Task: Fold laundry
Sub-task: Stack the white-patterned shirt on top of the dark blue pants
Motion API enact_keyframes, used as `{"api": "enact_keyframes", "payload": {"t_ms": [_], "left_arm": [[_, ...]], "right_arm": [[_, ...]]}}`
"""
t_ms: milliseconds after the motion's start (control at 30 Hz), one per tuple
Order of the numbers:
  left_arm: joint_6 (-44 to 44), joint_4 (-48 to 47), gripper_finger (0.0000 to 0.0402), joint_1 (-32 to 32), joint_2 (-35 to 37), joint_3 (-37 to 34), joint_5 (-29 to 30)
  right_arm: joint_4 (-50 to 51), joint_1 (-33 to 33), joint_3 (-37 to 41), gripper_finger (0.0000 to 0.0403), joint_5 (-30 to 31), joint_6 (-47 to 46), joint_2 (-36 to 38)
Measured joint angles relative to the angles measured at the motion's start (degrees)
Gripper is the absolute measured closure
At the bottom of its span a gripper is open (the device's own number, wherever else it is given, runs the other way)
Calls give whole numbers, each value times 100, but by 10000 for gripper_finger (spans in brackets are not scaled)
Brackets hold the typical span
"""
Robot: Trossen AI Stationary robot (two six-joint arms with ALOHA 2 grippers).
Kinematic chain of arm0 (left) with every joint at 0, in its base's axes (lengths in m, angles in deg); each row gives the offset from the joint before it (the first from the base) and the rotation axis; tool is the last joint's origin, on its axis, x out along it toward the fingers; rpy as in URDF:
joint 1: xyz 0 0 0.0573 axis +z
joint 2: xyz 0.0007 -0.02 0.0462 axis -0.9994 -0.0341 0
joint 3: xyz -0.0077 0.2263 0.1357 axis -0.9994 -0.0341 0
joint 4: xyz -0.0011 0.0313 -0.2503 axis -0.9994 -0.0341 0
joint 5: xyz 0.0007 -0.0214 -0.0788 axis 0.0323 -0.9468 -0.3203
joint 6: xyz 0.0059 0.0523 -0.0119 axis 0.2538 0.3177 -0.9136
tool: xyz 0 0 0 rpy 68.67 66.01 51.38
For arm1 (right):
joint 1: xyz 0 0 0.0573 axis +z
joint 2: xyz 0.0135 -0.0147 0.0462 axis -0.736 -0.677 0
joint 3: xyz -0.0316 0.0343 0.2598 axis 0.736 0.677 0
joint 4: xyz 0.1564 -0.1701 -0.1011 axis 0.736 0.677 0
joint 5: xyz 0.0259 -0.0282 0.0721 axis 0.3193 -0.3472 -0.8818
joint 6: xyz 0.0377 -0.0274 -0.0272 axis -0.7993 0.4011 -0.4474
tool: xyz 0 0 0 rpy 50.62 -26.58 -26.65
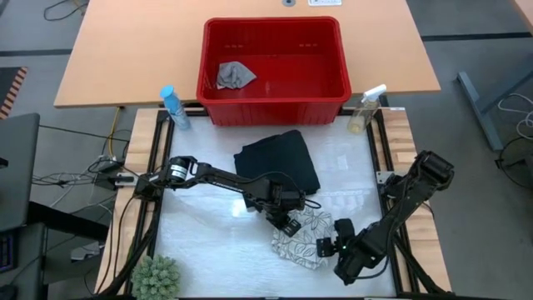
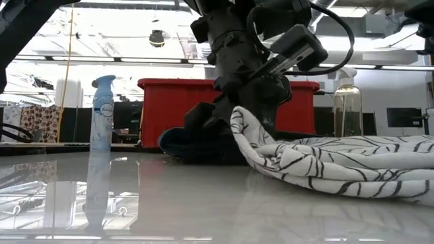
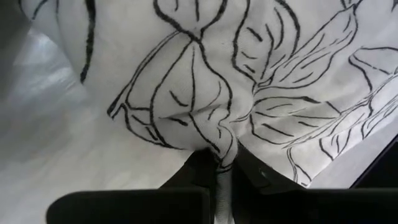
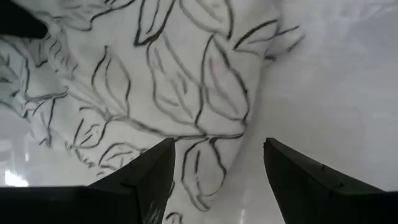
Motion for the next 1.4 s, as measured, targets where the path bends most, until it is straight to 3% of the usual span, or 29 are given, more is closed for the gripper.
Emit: {"api": "enact_keyframes", "payload": {"t_ms": [533, 633, 900, 1100, 1400], "left_arm": [[-129, 145, 395, 2, 0, 0, 108], [-173, 263, 395, 2, 0, 0, 108], [-112, 404, 395, 10, 0, 0, 193], [-12, 338, 399, 22, 54, -3, -8], [74, 348, 400, 48, 528, -2, -64]], "right_arm": [[-1249, -345, 695, 145, 18, 18, -201], [-1344, -439, 787, 191, -32, 35, -203], [-1616, -605, 1001, 368, 285, 279, -216], [-1422, -502, 921, 370, 397, 368, 10], [451, -506, 231, 370, 483, 444, 579]]}}
